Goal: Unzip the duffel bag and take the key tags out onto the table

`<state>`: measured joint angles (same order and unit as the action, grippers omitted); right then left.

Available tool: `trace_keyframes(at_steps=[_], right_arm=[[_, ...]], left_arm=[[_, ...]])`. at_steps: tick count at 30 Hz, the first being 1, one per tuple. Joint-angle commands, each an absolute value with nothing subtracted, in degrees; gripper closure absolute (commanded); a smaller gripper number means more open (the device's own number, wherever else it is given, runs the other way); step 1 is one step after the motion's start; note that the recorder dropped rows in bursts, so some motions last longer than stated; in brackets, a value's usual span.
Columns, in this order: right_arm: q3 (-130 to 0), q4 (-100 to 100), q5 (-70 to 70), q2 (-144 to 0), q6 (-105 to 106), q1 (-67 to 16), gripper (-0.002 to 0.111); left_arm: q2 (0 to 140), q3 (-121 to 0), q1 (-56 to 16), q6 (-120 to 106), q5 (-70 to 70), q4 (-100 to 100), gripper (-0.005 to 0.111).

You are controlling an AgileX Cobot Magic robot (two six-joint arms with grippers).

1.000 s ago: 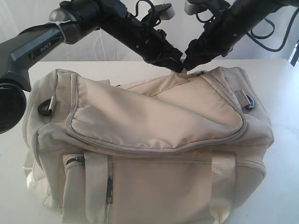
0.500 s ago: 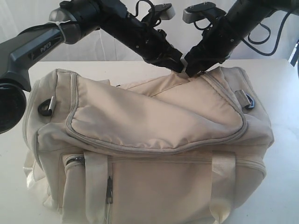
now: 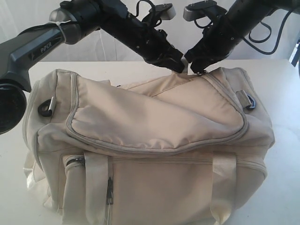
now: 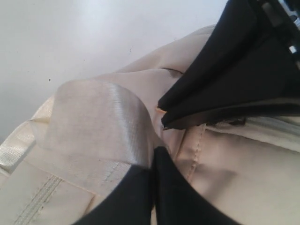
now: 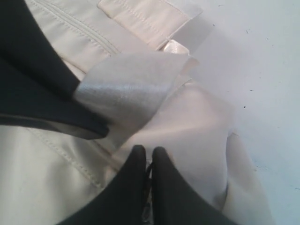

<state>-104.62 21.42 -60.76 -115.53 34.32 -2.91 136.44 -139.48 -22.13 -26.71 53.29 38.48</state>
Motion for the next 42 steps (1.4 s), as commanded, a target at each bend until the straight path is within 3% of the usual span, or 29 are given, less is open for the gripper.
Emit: trace_keyframes(at_steps=[1,15,42], right_arm=[[-105.5,20.8,-60.3,-114.3,33.1,-2.9,0.108],[-105.4,16.5,-65.1,-108.1,27.7,-2.9,0.108],[-91.8,13.0,-64.1,-92.6,23.1,-2.9,0.108]], left_arm=[[134.7,-140.1,-22.3,-26.9,55.0,41.4,0.107],[134.7,-140.0,-22.3,-26.3,54.8,41.4,0.107],[134.7,-140.0,-22.3,-21.0,51.7,34.2,0.107]])
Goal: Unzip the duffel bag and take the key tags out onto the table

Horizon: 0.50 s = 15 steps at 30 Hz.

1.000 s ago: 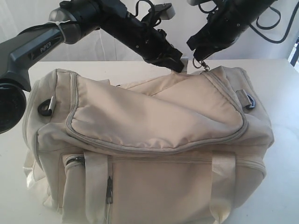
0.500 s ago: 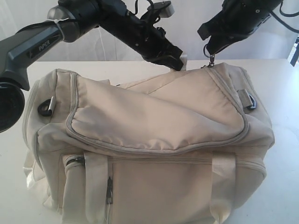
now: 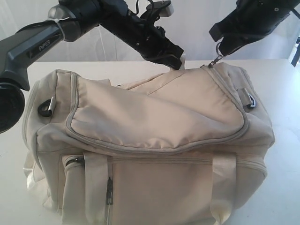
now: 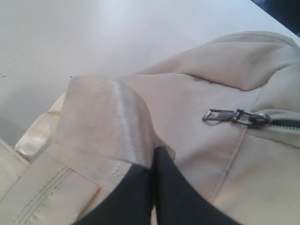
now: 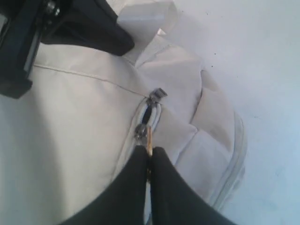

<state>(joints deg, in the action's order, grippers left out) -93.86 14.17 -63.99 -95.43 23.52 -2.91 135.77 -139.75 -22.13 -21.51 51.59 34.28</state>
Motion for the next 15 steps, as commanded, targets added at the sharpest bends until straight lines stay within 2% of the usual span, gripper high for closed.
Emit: trace_keyframes(at_steps=[1,15], right_arm=[[-90.7,13.0,-64.1,-91.6,23.1,-2.9,0.108],[-77.7,13.0,-63.3,-79.7,21.6,-2.9,0.108]], left_arm=[[134.7,-140.0,-22.3,-21.0,51.7,34.2,0.107],[134.7,-140.0,-22.3,-20.7,51.0,34.2,0.107]])
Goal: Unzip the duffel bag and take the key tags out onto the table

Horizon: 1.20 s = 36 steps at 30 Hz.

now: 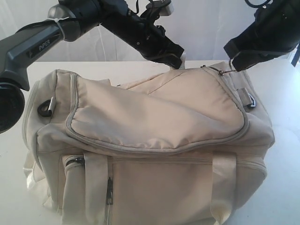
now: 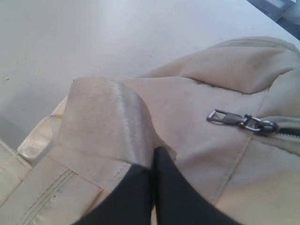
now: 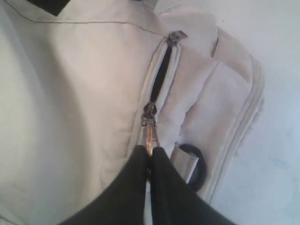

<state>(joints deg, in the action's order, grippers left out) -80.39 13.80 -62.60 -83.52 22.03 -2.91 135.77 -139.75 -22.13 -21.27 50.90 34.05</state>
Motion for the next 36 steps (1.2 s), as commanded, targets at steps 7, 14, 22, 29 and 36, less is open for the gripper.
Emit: trace_keyframes(at_steps=[7,14,22,29,36], right_arm=[[-71.8,10.7,-65.7,-71.5,19.0,-2.9,0.108],[-67.0,10.4,-68.1,-64.6,17.5,-2.9,0.108],[-61.5,10.7,-69.8,-58.8,15.7,-2.9,0.108],[-58.3,13.0,-70.0,-56.4,15.2,-2.9,0.108],[-53.3,20.0,-70.0,-56.1,18.2,-2.9,0.108]], left_arm=[[134.7,-140.0,-22.3,-20.7,51.0,34.2,0.107],[134.7,-140.0,-22.3,-20.5,50.7,34.1,0.107],[134.7,-140.0,-22.3,-20.4,50.8,34.0,0.107],[134.7,-140.0,-22.3,-20.4,50.9,34.0,0.107],[134.7,-140.0,-22.3,-20.4,50.9,34.0,0.107]])
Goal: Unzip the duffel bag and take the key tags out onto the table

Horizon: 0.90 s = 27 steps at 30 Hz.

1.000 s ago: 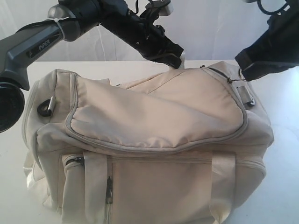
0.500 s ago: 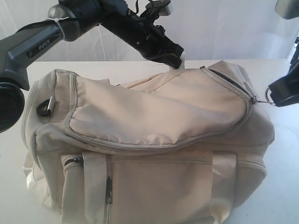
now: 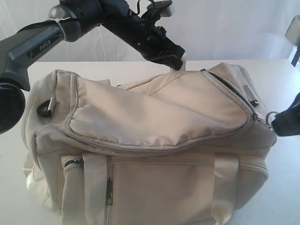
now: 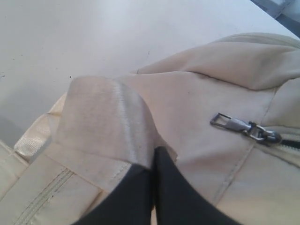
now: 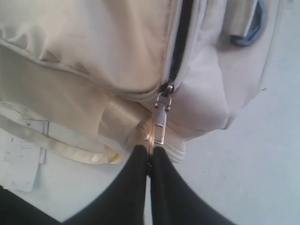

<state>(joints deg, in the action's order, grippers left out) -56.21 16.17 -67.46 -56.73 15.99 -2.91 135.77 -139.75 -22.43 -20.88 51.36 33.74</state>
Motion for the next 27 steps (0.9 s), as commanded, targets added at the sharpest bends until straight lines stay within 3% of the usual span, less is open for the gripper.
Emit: trace_keyframes(at_steps=[1,27], right_arm=[[-52.4,20.9,-69.9,-56.1,18.3,-2.9,0.108],[-37.6,39.3,-61.5,-56.1,30.4,-2.9,0.108]], left_arm=[[134.7,-140.0,-22.3,-20.4,50.9,34.0,0.107],[134.7,-140.0,-22.3,-20.0,50.7,33.9,0.107]])
